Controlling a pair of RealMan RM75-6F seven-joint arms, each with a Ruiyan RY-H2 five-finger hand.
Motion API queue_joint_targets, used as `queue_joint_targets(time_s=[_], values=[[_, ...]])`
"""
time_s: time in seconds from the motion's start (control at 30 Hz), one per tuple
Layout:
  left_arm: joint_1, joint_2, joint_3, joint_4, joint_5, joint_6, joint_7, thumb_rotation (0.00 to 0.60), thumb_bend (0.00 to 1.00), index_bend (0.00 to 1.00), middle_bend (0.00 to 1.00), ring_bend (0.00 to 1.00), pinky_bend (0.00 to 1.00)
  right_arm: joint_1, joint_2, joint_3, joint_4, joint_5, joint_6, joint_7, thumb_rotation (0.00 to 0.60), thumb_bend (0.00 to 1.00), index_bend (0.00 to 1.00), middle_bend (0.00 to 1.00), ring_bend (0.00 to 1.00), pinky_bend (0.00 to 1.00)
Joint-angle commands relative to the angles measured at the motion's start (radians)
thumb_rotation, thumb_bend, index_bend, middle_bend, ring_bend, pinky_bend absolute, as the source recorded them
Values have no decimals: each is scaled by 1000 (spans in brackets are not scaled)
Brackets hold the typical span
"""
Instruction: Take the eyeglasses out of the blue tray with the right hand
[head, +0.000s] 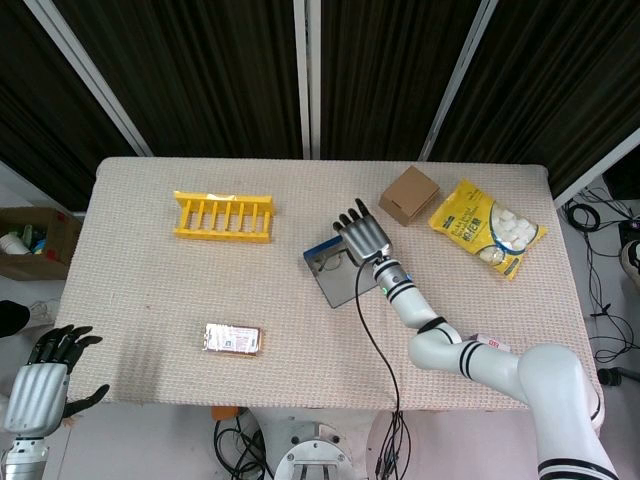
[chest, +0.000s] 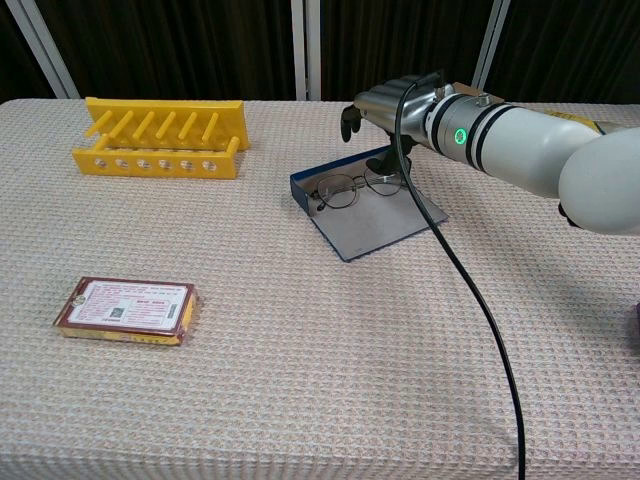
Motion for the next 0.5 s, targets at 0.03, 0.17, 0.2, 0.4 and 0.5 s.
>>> queue_joint_targets(time_s=[0.03,0.17,0.2,0.4,0.5], values=[[1,0,1,1,-1,0,-1,600,98,298,201,120,143,1,0,0,-1,2,0,-2,600,398,295,223,126,35],[3,0,2,2,-1,-1,-1,600,98,298,202,120,142,4,-4,2,6,9,-2,-2,600,400,299,224,126,34],[3,0,2,3,-1,0,-1,600,98,298,202,120,142,6,-7,2,10,11,-3,-2,600,400,300,225,126,34],[4,-2,-3,6,-9,-2,-8,600,97,298,202,120,143,30,-40,10,67,32,-36,-7,600,402,311,229,126,35],[6,-3,-3,7,-14,-1,-10,600,98,298,202,120,143,49,-67,16,115,42,-61,-4,600,423,326,231,126,35]])
